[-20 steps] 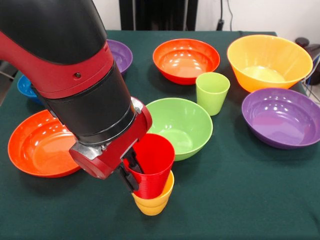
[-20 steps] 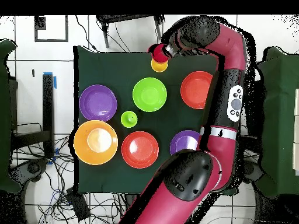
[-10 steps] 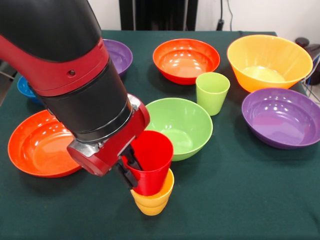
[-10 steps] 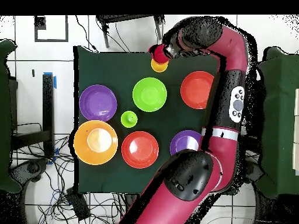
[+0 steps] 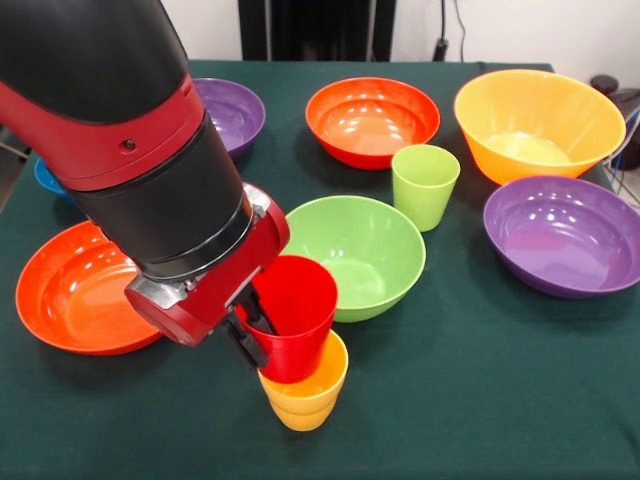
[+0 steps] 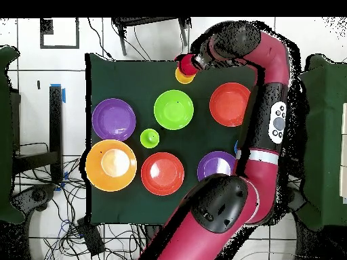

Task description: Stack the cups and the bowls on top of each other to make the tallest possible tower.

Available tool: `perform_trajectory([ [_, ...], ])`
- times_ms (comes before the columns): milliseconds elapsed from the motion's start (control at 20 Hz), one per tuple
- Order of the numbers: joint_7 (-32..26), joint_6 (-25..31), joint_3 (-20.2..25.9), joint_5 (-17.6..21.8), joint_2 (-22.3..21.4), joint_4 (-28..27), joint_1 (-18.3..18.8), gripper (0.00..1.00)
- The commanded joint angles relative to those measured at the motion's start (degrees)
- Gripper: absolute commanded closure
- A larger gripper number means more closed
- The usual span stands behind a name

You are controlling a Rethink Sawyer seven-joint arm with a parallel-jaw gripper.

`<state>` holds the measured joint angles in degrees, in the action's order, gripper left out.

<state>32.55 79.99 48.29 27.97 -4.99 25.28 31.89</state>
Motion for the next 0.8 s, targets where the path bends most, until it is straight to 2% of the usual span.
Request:
perform_trajectory([
  [50, 12.36, -1.42, -4.39, -0.61, 0.30, 5.16, -0.21, 1.00],
  [800, 13.42, -3.77, -6.33, -3.83, 0.42, 5.71, -1.68, 1.00],
])
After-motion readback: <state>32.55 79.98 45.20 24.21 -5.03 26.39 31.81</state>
